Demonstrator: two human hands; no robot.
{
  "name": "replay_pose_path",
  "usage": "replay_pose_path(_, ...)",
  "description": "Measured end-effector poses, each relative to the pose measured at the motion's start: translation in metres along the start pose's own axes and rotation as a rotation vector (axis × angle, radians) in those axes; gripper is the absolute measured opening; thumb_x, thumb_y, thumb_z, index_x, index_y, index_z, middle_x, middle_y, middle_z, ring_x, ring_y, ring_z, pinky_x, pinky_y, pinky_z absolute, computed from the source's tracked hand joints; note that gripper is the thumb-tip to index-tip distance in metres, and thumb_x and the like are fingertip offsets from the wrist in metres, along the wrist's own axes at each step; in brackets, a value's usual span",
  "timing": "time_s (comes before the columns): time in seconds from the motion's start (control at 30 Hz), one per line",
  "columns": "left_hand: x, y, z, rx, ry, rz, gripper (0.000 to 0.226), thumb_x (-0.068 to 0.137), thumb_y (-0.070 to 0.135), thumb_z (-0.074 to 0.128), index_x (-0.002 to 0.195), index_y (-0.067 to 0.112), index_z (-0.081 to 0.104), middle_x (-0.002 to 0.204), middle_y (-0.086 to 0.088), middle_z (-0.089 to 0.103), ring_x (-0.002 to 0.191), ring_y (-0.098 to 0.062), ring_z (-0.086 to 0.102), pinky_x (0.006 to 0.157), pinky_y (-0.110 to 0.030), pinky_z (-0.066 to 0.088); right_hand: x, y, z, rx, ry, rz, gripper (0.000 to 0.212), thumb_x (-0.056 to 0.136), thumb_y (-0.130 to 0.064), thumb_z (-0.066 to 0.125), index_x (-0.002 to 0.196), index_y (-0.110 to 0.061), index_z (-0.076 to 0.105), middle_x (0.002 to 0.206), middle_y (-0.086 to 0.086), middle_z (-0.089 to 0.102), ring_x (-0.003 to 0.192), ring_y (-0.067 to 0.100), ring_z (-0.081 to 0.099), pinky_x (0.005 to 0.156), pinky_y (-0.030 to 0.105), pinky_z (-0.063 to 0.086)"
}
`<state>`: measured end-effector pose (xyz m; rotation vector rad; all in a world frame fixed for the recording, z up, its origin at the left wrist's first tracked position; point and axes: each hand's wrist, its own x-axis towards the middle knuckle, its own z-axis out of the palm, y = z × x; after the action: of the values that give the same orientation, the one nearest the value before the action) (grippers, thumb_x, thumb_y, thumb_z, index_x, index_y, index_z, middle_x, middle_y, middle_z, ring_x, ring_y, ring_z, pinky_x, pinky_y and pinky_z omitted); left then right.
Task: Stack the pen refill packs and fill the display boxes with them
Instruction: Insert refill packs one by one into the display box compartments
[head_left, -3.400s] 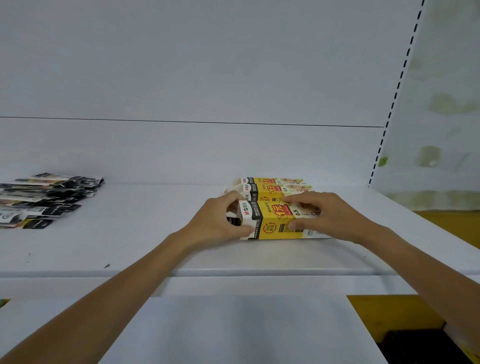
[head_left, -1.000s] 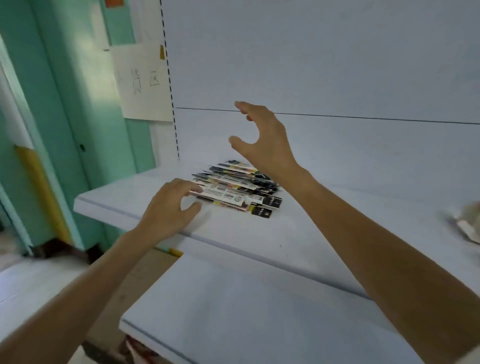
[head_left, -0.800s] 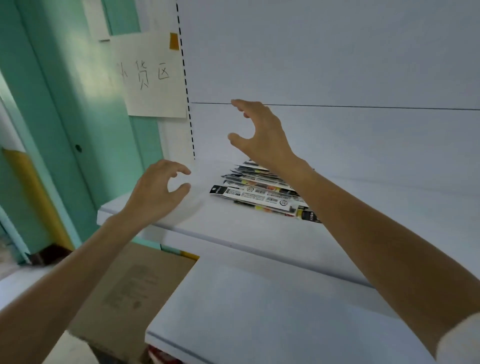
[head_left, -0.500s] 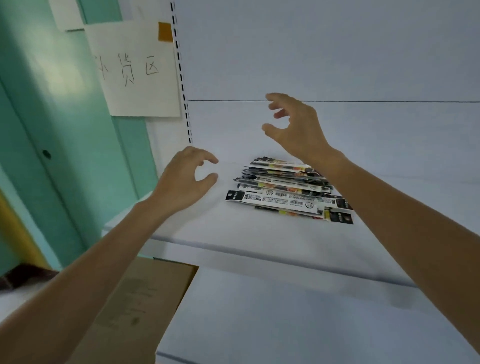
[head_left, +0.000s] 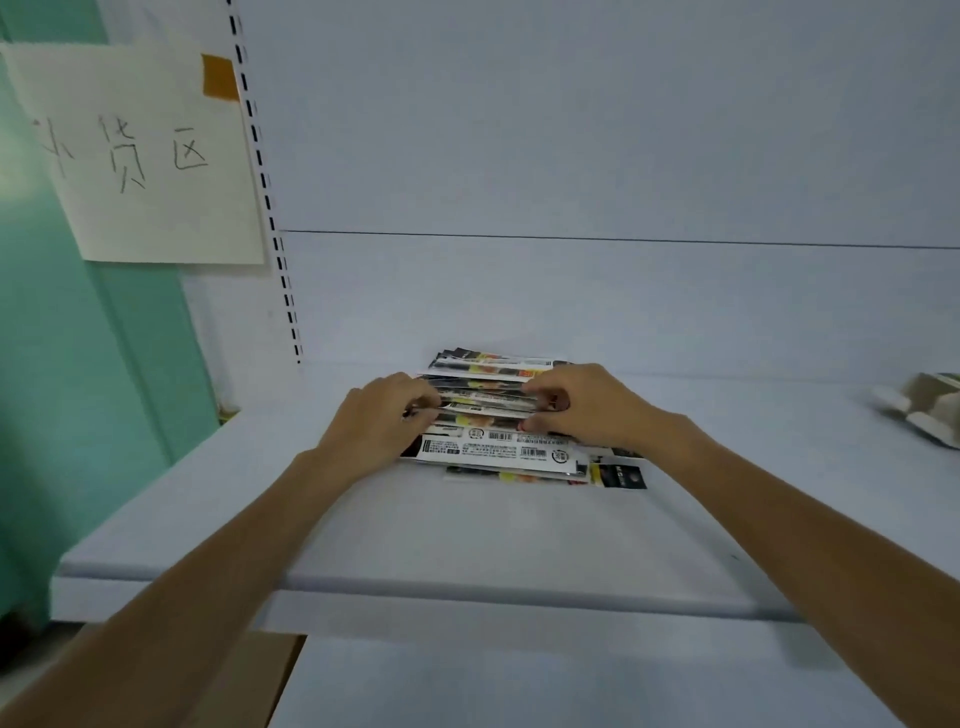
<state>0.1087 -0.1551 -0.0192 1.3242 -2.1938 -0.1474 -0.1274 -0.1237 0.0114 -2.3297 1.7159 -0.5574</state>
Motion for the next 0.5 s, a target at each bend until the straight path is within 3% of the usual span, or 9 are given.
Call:
replay_pose_path(0.07, 0.001, -0.003, -0.002, -0.077, 0.021, -0.028, 0.018, 0.085, 0.027, 0.064, 0.103, 0.022, 0.065, 0.098, 0.006, 0.064, 0.09, -0.016, 0.06, 0.087, -0.038, 0.047, 0.004, 0.0, 0.0, 0.007, -0.007, -0.026, 0.03, 0.084, -0.031, 0.066, 0.111, -0.016, 0.067, 0.095, -0.007, 0.059, 0.089, 0.009, 0.054, 0.08, 0.022, 0.043)
replay_pose_path(0.13, 0.002, -0.005, -0.005, -0.156, 0.031, -0.047, 0.029, 0.079, 0.026, 0.071, 0.106, 0.023, 0.061, 0.098, 0.008, 0.061, 0.09, -0.013, 0.059, 0.087, -0.035, 0.048, 0.007, 0.002, -0.001, -0.002, 0.049, -0.063, 0.023, 0.088, -0.029, 0.061, 0.101, -0.014, 0.071, 0.091, -0.003, 0.063, 0.084, 0.013, 0.056, 0.075, 0.025, 0.045)
replay_pose_path(0.23, 0.003, -0.007, -0.006, -0.055, 0.056, -0.071, 0.063, 0.073, 0.031, 0.076, 0.128, 0.022, 0.046, 0.126, 0.0, 0.05, 0.114, -0.017, 0.047, 0.098, -0.033, 0.04, 0.011, 0.004, -0.004, -0.013, 0.174, -0.091, 0.026, 0.092, -0.027, 0.054, 0.094, -0.006, 0.07, 0.093, 0.007, 0.066, 0.085, 0.023, 0.06, 0.08, 0.039, 0.048)
replay_pose_path(0.3, 0.004, -0.005, -0.011, 0.049, 0.156, -0.031, 0.079, 0.072, 0.035, 0.077, 0.137, 0.021, 0.035, 0.139, -0.002, 0.038, 0.127, -0.021, 0.033, 0.105, -0.035, 0.03, 0.015, 0.004, -0.005, -0.026, 0.26, -0.137, 0.022, 0.094, -0.022, 0.051, 0.098, -0.008, 0.068, 0.095, 0.006, 0.067, 0.087, 0.023, 0.061, 0.081, 0.04, 0.048)
replay_pose_path(0.4, 0.009, 0.005, -0.019, 0.226, 0.242, 0.204, 0.071, 0.08, 0.036, 0.069, 0.14, 0.02, 0.033, 0.143, -0.002, 0.036, 0.133, -0.02, 0.027, 0.109, -0.033, 0.022, 0.016, -0.007, -0.003, -0.074, 0.309, -0.238, 0.019, 0.094, -0.017, 0.051, 0.1, -0.009, 0.067, 0.091, 0.004, 0.069, 0.081, 0.022, 0.062, 0.075, 0.041, 0.05)
replay_pose_path(0.5, 0.017, 0.02, -0.021, 0.379, 0.17, 0.344, 0.046, 0.091, 0.032, 0.055, 0.133, 0.018, 0.044, 0.128, -0.001, 0.054, 0.122, -0.02, 0.046, 0.102, -0.031, 0.027, 0.014, -0.022, -0.002, -0.048, 0.332, -0.374, 0.018, 0.093, -0.014, 0.053, 0.101, -0.007, 0.068, 0.09, 0.006, 0.07, 0.078, 0.021, 0.063, 0.073, 0.031, 0.049)
